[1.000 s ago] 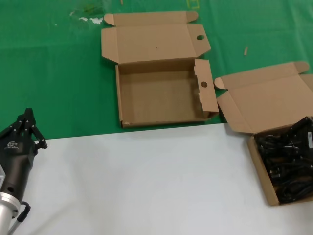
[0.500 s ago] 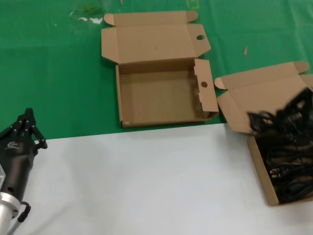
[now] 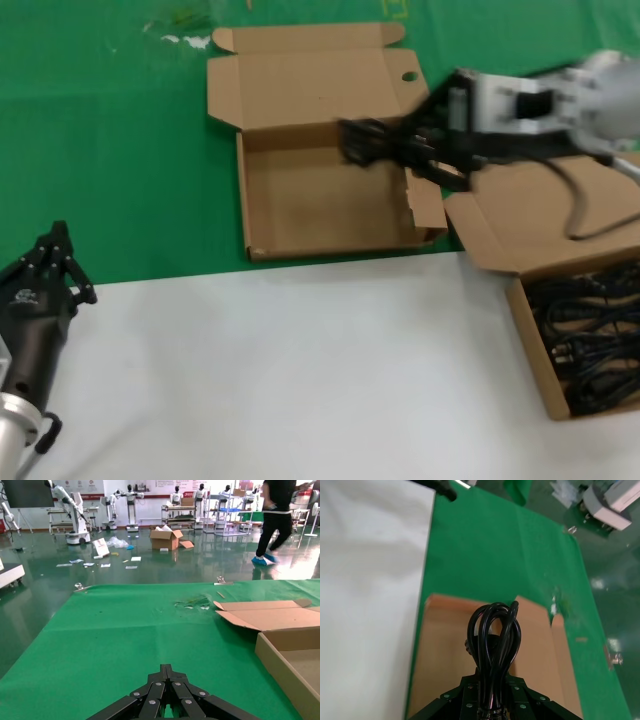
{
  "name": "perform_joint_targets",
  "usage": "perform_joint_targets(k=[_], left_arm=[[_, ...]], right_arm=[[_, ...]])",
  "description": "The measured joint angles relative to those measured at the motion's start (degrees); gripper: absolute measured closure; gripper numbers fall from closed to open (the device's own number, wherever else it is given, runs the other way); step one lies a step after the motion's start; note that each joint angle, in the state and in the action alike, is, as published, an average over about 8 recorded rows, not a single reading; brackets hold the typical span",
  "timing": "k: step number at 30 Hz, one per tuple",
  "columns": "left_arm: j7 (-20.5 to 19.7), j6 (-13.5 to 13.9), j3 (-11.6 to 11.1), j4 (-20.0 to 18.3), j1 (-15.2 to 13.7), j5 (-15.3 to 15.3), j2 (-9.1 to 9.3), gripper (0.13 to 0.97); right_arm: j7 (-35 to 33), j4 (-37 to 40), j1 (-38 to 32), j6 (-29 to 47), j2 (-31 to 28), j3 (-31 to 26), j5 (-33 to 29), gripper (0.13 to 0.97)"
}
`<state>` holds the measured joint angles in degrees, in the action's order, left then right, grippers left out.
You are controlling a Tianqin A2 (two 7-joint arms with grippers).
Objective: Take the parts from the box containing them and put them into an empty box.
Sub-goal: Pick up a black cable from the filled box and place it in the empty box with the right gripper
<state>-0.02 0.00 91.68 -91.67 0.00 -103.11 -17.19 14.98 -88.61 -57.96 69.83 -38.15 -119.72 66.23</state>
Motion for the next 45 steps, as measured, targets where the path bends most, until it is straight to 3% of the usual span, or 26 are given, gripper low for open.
perform_joint_targets(k=[5, 12, 18, 23, 31, 42, 45], left_arm=[[0.0, 0.0, 0.0, 0.0, 0.0, 0.0, 0.0, 0.957], [0.0, 0.0, 0.0, 0.0, 0.0, 0.0, 0.0, 0.957], [0.0, 0.0, 0.0, 0.0, 0.0, 0.0, 0.0, 0.957], [0.0, 0.0, 0.0, 0.0, 0.0, 0.0, 0.0, 0.957], [0.0, 0.0, 0.0, 0.0, 0.0, 0.0, 0.0, 0.957], [0.0, 0.0, 0.0, 0.0, 0.0, 0.0, 0.0, 0.957], [0.0, 0.0, 0.0, 0.0, 0.0, 0.0, 0.0, 0.957]], right_arm=[[-2.8, 9.4, -2.2, -5.6, 9.3, -3.9, -4.6, 0.887], [-11.6, 26.5, -3.0, -15.8, 19.7, -7.4, -7.3, 0.887], [-20.9, 40.7, -3.0, -24.5, 25.4, -8.5, -7.0, 0.884], [-24.5, 46.2, -3.4, -27.6, 27.2, -8.5, -6.4, 0.877], [-20.0, 39.6, -2.7, -24.9, 24.4, -7.6, -7.1, 0.821], [-7.8, 17.7, 3.5, -17.9, 14.7, -2.9, -6.7, 0.665], [-4.1, 10.3, 6.7, -17.4, 11.7, 0.0, -5.0, 0.665]])
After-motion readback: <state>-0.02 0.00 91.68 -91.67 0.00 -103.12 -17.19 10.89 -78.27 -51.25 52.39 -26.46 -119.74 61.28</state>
